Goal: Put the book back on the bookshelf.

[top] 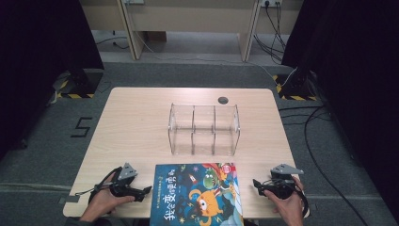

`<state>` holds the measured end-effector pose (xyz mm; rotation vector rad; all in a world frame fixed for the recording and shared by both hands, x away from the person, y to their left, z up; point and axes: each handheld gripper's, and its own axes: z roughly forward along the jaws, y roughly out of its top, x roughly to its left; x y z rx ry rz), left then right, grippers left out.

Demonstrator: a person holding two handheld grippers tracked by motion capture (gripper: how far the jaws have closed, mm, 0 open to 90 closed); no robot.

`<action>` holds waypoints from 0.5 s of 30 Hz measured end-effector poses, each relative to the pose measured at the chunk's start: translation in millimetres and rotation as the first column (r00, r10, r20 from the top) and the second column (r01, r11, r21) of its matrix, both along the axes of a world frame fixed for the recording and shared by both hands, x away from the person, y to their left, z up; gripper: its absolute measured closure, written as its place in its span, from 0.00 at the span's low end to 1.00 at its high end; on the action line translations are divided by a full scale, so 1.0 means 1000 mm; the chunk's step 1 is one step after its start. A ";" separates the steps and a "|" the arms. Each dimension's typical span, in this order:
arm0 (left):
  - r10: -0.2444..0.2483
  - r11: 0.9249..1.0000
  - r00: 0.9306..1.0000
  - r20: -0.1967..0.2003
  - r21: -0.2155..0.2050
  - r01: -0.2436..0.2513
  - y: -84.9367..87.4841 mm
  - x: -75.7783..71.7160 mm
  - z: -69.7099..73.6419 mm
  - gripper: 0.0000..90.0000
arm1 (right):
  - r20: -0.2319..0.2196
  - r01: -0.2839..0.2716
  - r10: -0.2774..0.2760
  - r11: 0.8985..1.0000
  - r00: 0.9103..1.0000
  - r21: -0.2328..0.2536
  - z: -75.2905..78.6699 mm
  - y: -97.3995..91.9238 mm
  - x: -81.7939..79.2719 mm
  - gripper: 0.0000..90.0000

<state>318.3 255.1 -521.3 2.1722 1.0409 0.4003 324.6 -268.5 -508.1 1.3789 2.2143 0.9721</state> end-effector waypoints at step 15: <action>-0.038 0.997 0.997 -0.064 -0.074 0.033 -0.010 -0.008 0.008 0.27 | 0.014 -0.062 0.061 0.994 0.998 0.087 0.009 0.017 -0.017 0.22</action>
